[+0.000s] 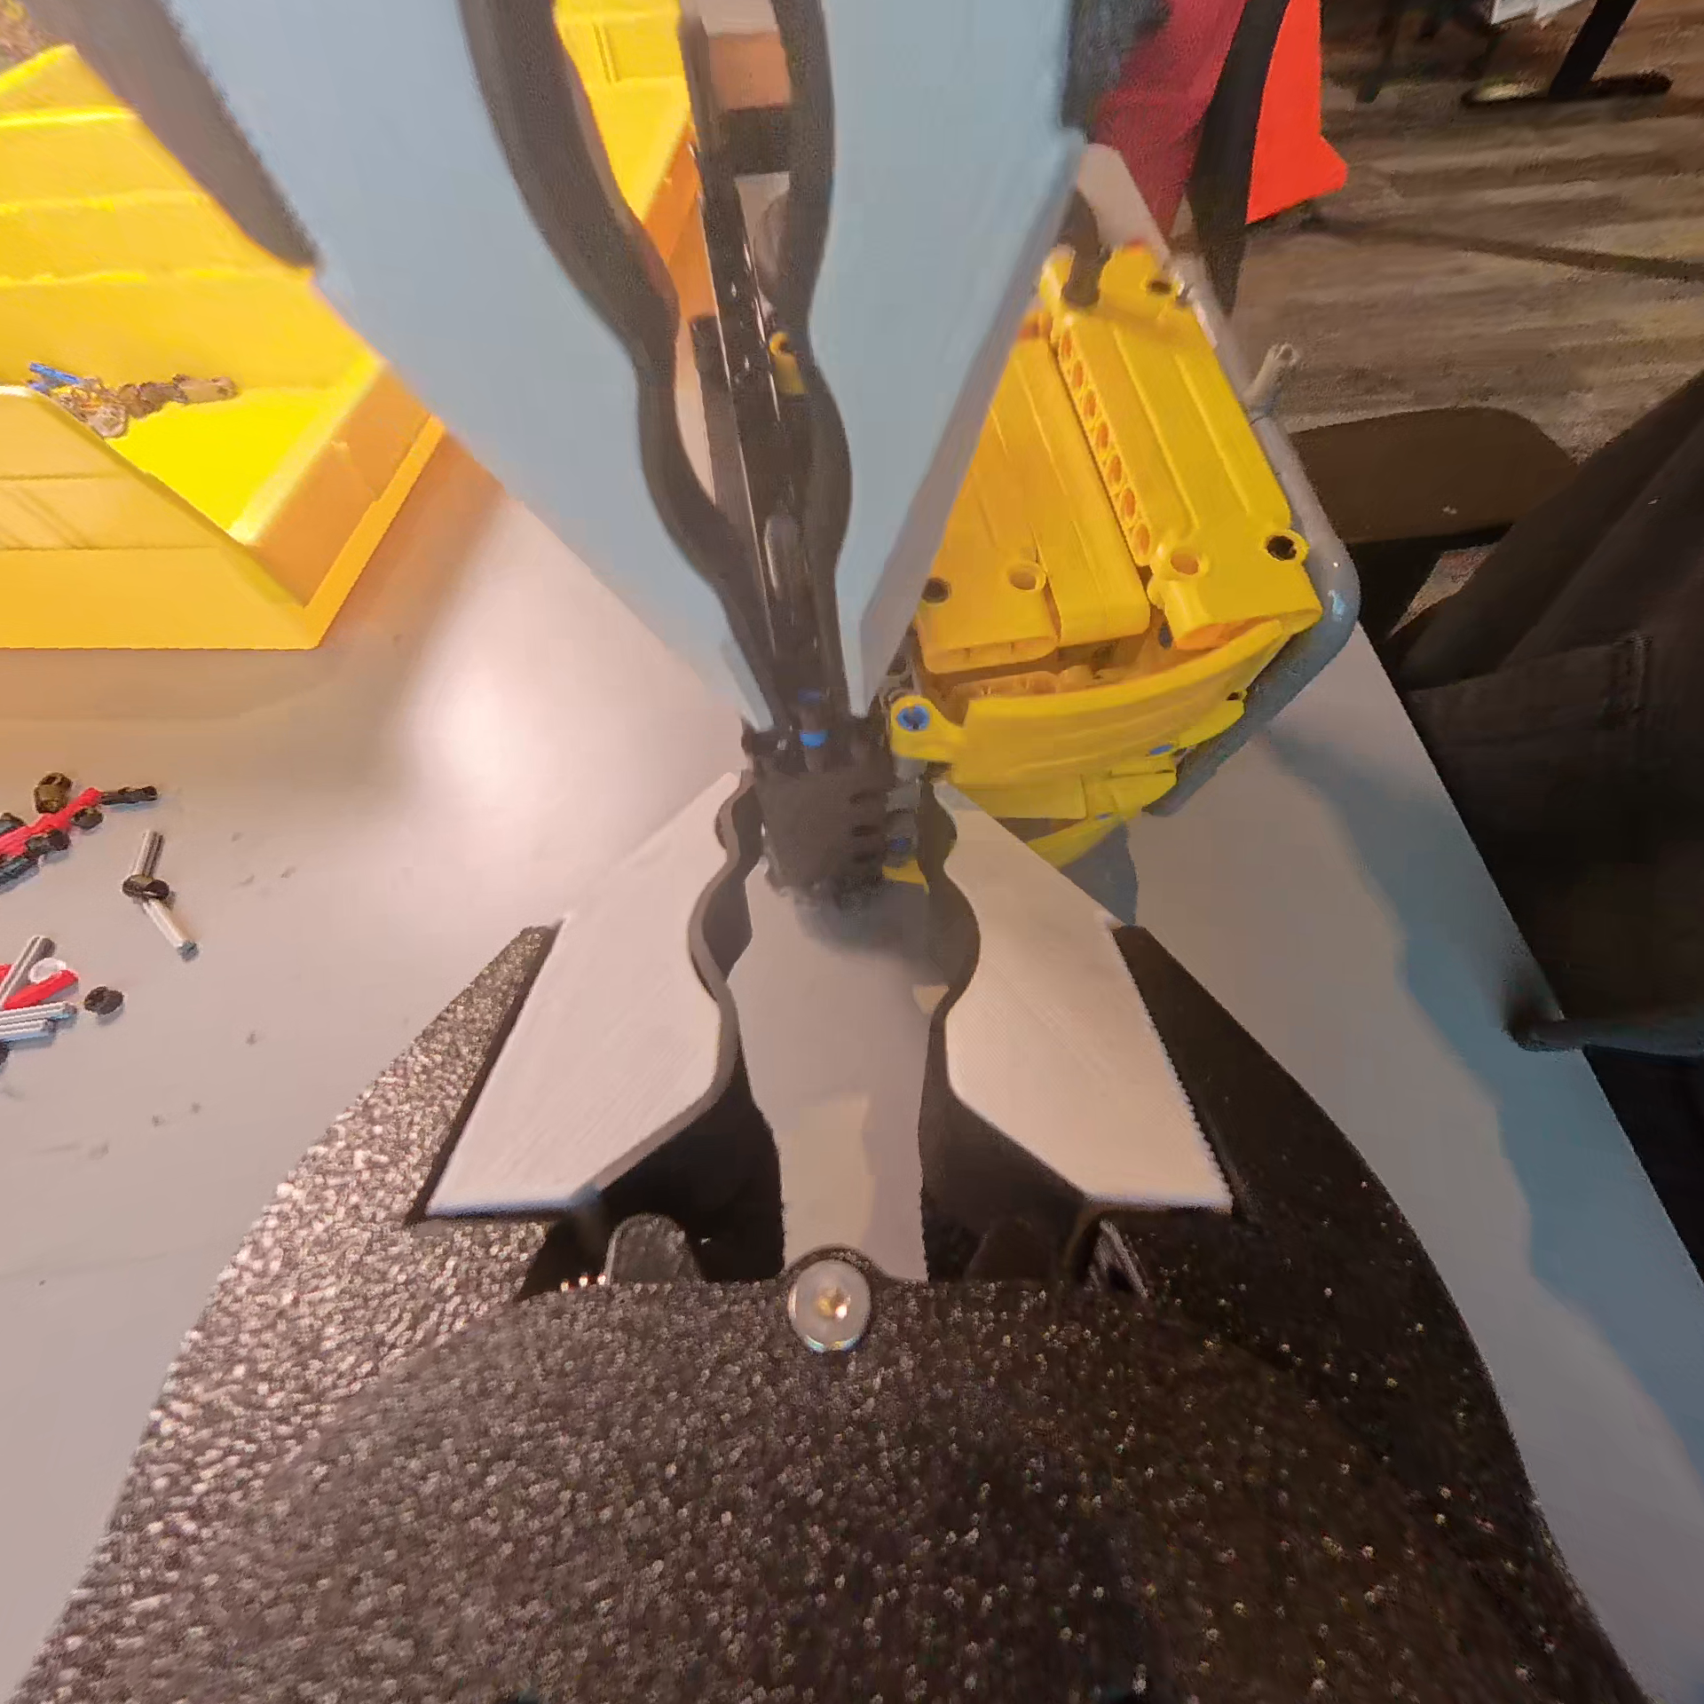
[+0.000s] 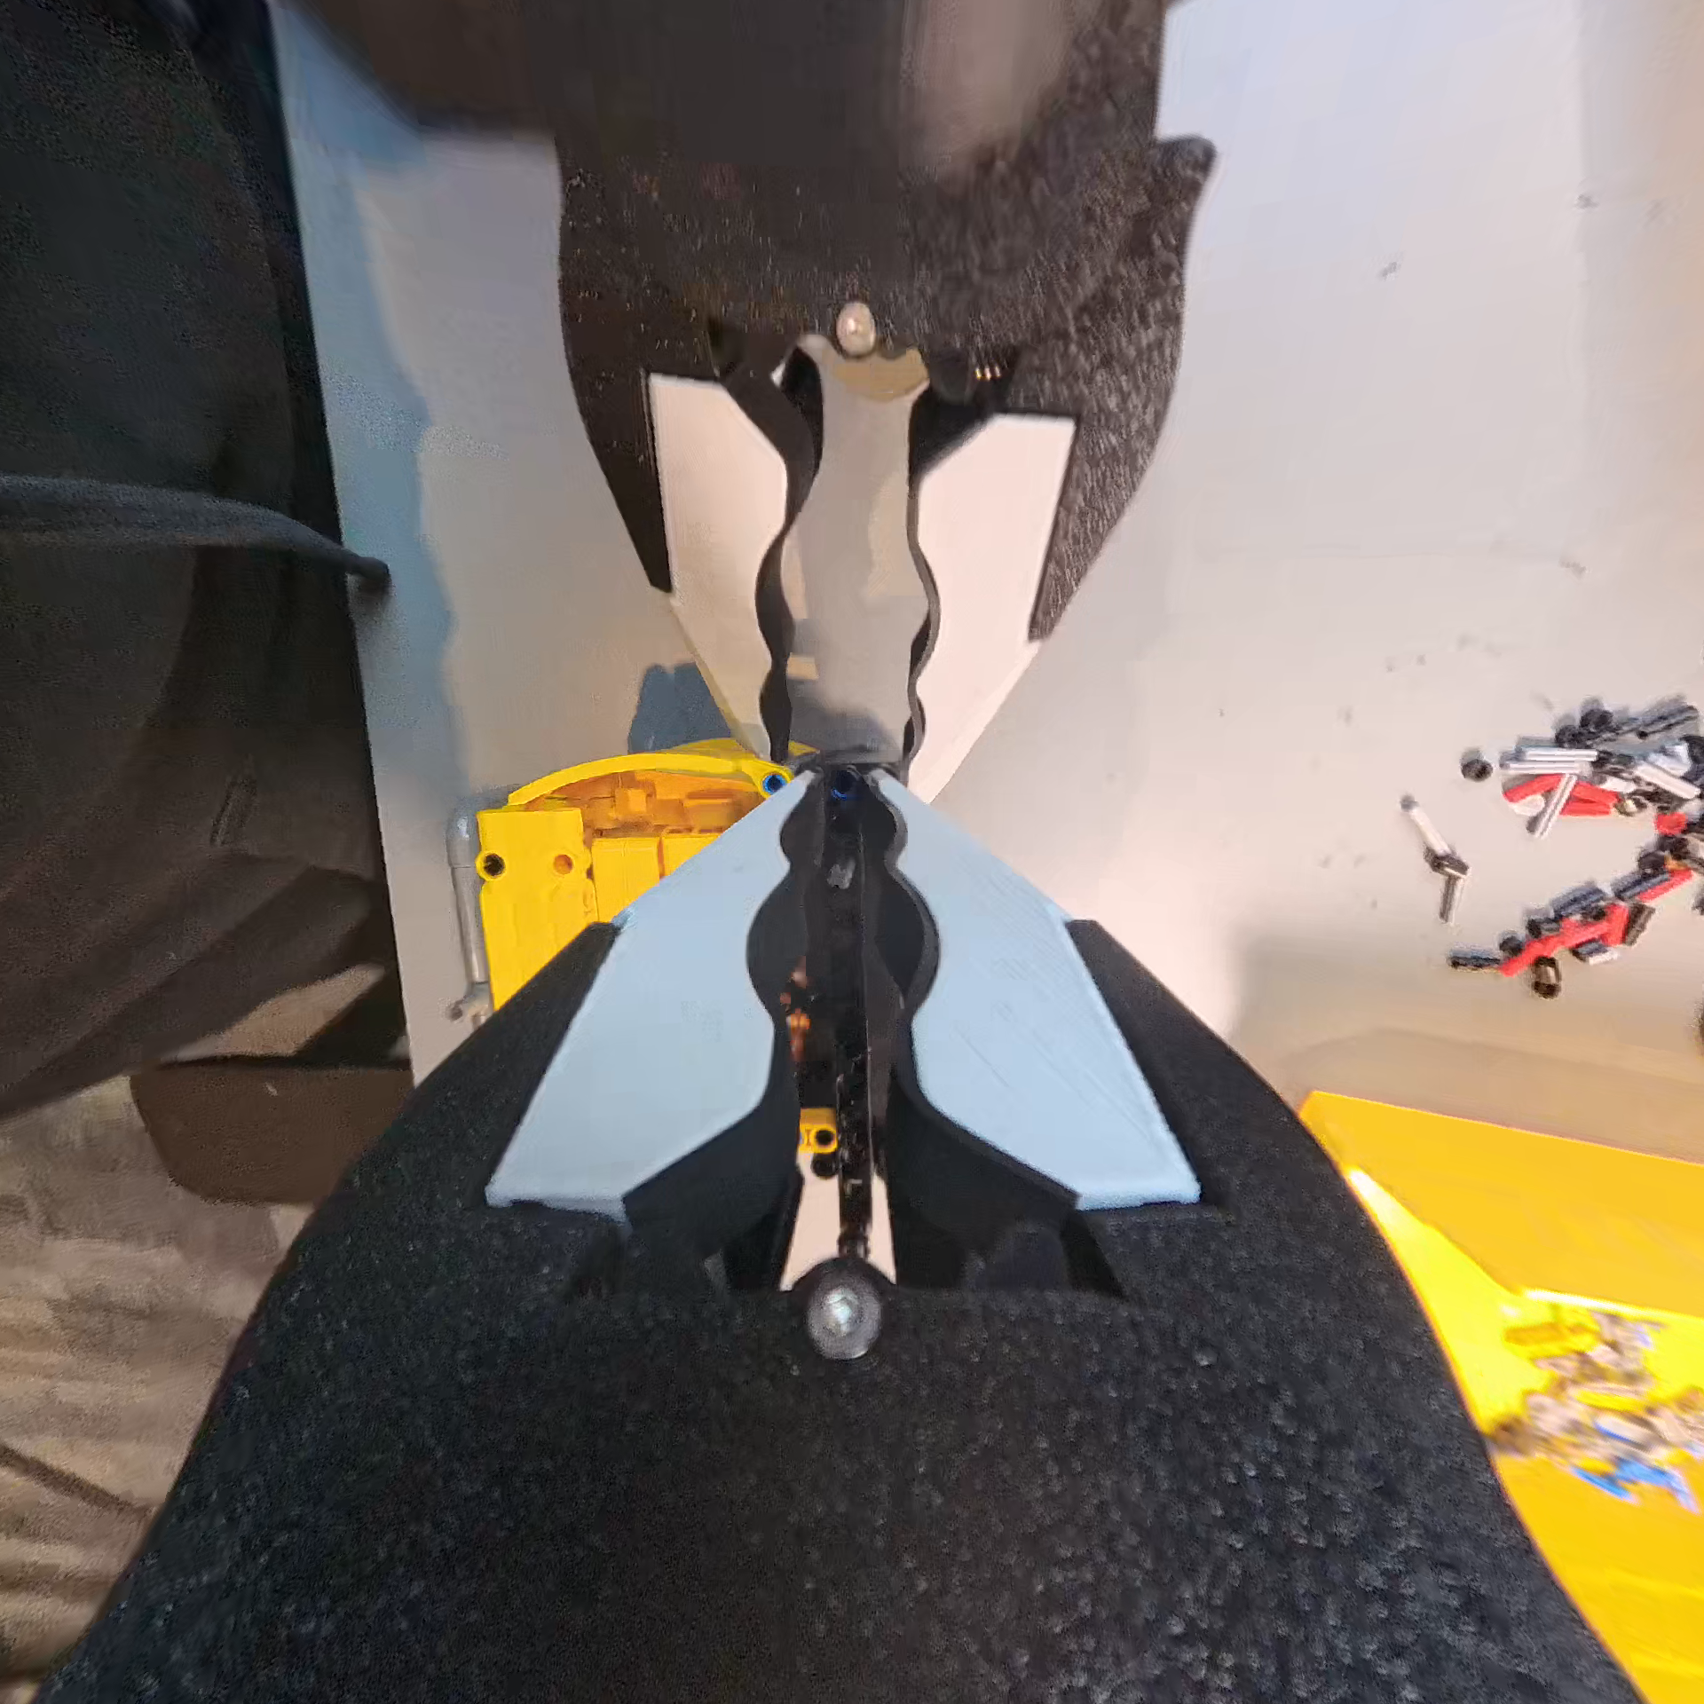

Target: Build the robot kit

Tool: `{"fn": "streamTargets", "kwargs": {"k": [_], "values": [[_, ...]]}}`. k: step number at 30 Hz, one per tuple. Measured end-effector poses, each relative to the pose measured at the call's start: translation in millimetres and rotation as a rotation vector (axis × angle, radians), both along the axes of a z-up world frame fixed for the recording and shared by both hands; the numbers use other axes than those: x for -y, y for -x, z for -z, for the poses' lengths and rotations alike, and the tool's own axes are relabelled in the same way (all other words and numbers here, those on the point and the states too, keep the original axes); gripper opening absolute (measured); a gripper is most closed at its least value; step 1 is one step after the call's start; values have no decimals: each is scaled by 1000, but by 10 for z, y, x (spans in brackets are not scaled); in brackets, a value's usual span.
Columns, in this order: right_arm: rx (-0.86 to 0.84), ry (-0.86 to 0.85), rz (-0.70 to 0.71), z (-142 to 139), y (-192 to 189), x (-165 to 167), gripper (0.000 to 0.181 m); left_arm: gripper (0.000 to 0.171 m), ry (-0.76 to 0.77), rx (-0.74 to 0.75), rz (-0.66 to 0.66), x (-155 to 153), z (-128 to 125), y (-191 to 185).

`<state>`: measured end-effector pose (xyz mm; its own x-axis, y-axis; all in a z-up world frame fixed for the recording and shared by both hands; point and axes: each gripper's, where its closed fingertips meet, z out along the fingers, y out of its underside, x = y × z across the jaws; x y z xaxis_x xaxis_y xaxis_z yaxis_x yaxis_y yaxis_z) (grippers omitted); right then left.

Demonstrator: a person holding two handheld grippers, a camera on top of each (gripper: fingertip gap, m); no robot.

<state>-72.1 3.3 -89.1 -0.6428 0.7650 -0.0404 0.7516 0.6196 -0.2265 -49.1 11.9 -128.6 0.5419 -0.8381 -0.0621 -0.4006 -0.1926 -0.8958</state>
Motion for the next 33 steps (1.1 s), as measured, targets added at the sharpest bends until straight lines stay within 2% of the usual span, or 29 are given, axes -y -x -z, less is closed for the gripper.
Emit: {"fn": "streamTargets", "kwargs": {"k": [1,6,11,15,17,22,28,33], "values": [[-32,40,27,-40,4,-13,7,30,-3,20,5,12,-34,27],[-191,181,143,-160,-29,-112,12,31,-28,128,-3,-16,-202,81],[-301,155,112,-161,-126,-121,15,31,-58,112,8,-4,-229,35],[-384,162,133,-250,-167,-207,15,29,-86,168,20,40,-425,50],[-417,227,142,-300,-201,-203,12,28,-93,194,22,61,-513,56],[-540,342,129,-305,-278,-194,9,26,-113,155,3,70,-572,17],[-733,601,146,-301,-403,-243,11,28,-105,89,-25,0,-565,-93],[-817,641,156,-275,-516,-311,11,31,-74,80,-12,-77,-555,-186]]}}
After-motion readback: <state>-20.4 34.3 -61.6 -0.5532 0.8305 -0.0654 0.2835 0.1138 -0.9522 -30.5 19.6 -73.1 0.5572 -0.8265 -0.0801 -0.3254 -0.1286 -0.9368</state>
